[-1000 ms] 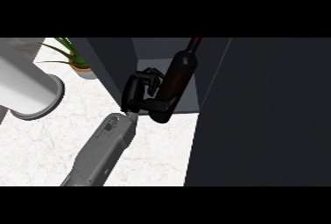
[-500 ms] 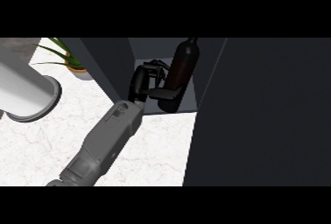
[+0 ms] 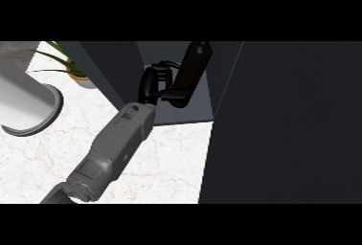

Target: Pick up the wine, place it into the cabinet and close the cabinet

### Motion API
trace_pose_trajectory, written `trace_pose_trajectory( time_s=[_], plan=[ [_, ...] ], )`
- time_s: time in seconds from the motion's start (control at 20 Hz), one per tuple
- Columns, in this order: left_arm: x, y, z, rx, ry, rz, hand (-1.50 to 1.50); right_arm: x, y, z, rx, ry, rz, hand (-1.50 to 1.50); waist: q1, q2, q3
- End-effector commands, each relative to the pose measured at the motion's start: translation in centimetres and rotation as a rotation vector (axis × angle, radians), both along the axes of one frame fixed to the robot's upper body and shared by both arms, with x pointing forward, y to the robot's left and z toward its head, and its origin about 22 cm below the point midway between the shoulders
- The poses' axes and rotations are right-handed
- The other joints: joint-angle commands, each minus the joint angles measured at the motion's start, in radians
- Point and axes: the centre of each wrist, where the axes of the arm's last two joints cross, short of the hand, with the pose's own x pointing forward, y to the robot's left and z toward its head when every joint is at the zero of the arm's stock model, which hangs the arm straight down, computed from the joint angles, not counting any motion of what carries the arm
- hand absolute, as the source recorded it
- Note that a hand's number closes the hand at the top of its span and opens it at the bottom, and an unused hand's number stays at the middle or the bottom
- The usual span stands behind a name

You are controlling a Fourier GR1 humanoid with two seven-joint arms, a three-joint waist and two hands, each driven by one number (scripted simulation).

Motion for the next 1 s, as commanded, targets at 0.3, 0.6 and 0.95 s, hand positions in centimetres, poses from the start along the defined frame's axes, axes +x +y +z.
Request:
trace_pose_trajectory(
  time_s=[0.3,0.6,0.95],
  plan=[
    [1.2,0.1,0.8,-0.007,0.013,0.093,1.5,-2.5,-0.4,2.2,0.099,0.002,0.086,-1.5,-0.026,0.01,0.0],
    [1.8,1.9,1.0,0.078,-0.038,0.125,1.5,-2.5,-0.4,1.9,0.09,0.005,0.097,-1.5,-0.034,0.014,0.0],
    [3.1,3.6,2.9,0.158,-0.08,0.207,-1.5,-2.9,-0.5,1.7,0.097,-0.001,0.123,-1.5,-0.066,0.018,0.0]
  ],
)
